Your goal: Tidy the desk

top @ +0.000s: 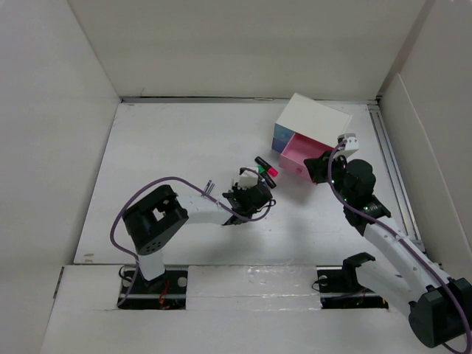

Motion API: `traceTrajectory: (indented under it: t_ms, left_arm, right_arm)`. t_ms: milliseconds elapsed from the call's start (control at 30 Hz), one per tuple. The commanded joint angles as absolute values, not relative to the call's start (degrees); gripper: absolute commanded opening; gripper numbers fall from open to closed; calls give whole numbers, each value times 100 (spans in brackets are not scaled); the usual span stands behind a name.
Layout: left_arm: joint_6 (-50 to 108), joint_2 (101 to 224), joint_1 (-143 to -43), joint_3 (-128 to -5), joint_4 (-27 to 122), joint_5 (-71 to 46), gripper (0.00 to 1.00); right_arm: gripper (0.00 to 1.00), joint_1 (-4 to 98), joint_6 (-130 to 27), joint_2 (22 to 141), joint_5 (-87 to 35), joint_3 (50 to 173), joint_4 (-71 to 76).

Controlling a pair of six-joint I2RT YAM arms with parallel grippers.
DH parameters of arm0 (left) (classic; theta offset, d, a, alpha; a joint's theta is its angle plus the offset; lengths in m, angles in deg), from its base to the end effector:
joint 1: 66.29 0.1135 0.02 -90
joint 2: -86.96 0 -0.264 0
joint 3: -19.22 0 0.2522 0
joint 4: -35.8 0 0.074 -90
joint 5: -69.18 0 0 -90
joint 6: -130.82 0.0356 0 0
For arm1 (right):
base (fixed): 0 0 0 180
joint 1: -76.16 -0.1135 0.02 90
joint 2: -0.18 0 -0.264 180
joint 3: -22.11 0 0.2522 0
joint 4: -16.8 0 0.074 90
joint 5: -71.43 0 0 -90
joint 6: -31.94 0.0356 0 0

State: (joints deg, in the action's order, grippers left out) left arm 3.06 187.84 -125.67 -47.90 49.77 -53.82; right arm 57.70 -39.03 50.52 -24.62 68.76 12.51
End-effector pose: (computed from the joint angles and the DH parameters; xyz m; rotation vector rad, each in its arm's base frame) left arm 0.1946 -0.2908 0.1558 0.1677 2.2424 -0.2096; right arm 0.1995 0.0705 0.2853 -0.0714 1.7418 0.5738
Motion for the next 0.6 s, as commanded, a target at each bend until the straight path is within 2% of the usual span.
traceTrajectory:
  t_ms: [0, 33, 133, 367, 567]
  left_arm:
    - [258, 18865, -12527, -4710, 5000, -5326, 19]
    - [267, 18891, -12527, -4710, 4992, -5308, 11]
    - [241, 18962, -12527, -4683, 4833, -5255, 0]
    - [258, 18164, -12597, -5051, 5202, -5317, 0]
    - [425, 17232, -12597, -5491, 4720, -4405, 0]
  right_arm:
    - [12, 5726, -3934, 4983, -2508, 6927, 1560]
    - [12, 5726, -3934, 4966, -2499, 6927, 1552]
    - [12, 5726, -3934, 4887, -2437, 6918, 1534]
    - [12, 5726, -3916, 4632, -2139, 6883, 1420]
    - [10, 5726, -3872, 3824, -1454, 6716, 1244]
